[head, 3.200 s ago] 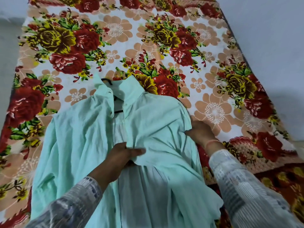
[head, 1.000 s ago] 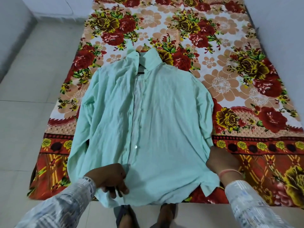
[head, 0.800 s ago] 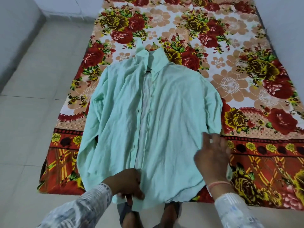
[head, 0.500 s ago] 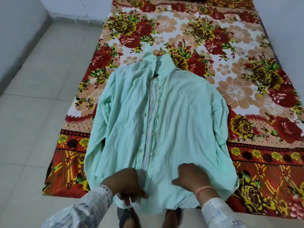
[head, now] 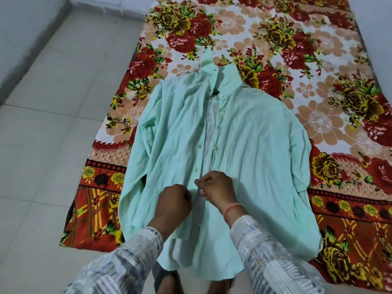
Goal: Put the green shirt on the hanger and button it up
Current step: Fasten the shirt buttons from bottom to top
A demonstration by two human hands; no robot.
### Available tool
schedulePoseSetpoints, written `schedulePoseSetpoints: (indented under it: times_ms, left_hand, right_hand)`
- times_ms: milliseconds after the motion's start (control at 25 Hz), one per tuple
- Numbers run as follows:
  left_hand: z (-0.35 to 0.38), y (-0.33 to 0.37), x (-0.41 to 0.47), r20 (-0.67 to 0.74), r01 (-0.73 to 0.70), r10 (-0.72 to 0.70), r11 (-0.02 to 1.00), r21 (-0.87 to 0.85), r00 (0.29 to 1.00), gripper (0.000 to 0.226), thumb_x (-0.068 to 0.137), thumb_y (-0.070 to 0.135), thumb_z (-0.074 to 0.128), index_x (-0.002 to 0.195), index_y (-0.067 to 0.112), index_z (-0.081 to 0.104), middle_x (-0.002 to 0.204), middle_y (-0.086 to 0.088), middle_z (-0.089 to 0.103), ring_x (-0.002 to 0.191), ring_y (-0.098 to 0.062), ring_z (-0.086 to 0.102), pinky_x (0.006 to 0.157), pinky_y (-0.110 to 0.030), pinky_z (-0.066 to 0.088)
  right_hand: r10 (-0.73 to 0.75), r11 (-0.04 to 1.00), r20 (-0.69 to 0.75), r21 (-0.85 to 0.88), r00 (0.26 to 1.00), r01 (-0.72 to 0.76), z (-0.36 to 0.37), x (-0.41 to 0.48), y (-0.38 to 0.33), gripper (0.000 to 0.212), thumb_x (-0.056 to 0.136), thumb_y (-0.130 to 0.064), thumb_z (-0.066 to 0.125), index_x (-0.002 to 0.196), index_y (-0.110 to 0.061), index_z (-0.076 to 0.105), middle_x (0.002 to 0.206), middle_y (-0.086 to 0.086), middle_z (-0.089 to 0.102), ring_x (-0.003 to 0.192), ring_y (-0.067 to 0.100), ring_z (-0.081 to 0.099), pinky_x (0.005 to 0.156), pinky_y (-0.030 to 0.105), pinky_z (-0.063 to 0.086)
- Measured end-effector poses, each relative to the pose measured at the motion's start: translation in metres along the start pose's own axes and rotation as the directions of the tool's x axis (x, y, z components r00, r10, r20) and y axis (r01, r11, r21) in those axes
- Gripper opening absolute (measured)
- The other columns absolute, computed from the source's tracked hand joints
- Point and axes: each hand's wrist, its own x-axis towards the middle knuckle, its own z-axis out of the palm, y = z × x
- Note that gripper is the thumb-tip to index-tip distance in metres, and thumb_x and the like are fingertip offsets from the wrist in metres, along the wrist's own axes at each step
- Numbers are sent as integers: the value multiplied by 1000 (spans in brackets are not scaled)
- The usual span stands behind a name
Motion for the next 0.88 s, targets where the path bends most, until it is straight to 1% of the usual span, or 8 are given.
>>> schedulePoseSetpoints:
  times_ms: [160, 240, 360, 440, 520, 640, 760, 880]
  left_hand:
    - [-7, -7, -15, 410, 67, 70, 948, -312, 909, 10, 77, 4, 82, 86, 10, 82, 75, -7, 79, 64, -22, 75, 66, -35, 65]
    - [-7, -14, -24, 405, 24, 139, 928, -373, 903, 19, 76, 23, 91, 85, 17, 75, 71, -3, 76, 60, -16, 69, 62, -31, 57]
    - [-12, -32, -25, 278, -259, 230, 963, 73, 933, 55, 59, 72, 85, 82, 31, 57, 74, 12, 62, 68, -9, 59, 61, -29, 40]
    - [-20, -43, -23, 367, -407, 276, 841, 355, 889, 62, 55, 72, 86, 87, 32, 51, 82, 14, 56, 78, -15, 55, 64, -33, 37]
    - [-30, -58, -24, 411, -497, 345, 792, 354, 843, 58, 60, 58, 90, 97, 34, 52, 99, 13, 53, 91, -16, 55, 69, -33, 41]
    - [-38, -84, -29, 23, -542, 564, 780, 313, 825, 56, 70, 52, 89, 111, 29, 58, 110, 6, 56, 97, -21, 62, 78, -36, 54]
    - [-52, -97, -26, -433, -296, 282, 955, 36, 856, 48, 84, 38, 89, 118, 18, 61, 113, -6, 62, 97, -29, 65, 78, -40, 54]
    - [-61, -110, -12, -435, -2, 17, 999, 35, 900, 50, 85, 15, 81, 130, 16, 59, 117, -17, 70, 98, -41, 69, 73, -42, 53]
  right_hand:
    - [-64, 978, -79, -204, 995, 47, 8, 2, 5, 52, 83, -44, 76, 58, -11, 46, 54, 0, 53, 62, 27, 56, 65, 35, 50]
    - [-28, 987, -52, -160, 998, 19, 9, -1, 10, 45, 75, -43, 75, 62, -7, 50, 54, 3, 56, 61, 27, 62, 66, 43, 61]
    - [72, 997, -30, -9, 997, -72, 5, -7, 21, 42, 74, -37, 74, 63, -9, 45, 59, 15, 59, 51, 31, 60, 61, 52, 64]
    - [169, 978, 61, 111, 984, -175, -1, -16, 19, 38, 82, -22, 78, 60, -18, 48, 77, 16, 78, 48, 26, 60, 53, 37, 57]
    - [213, 974, 225, 27, 951, -224, 1, -28, 21, 35, 84, -19, 83, 67, -16, 53, 80, 17, 78, 51, 24, 63, 50, 30, 52]
    - [224, 972, 321, -7, 920, -234, 12, -42, 30, 34, 85, -14, 82, 69, -16, 52, 68, 12, 66, 55, 25, 65, 53, 32, 51]
    - [286, 802, 267, 459, 920, -382, 13, -44, 43, 5, 92, -8, 68, 89, -9, 72, 86, 18, 77, 73, 30, 73, 68, 41, 62]
    - [365, 537, 202, 752, 909, -383, 20, -48, 62, 24, 92, -10, 66, 114, -7, 76, 114, 16, 81, 98, 33, 76, 85, 44, 60]
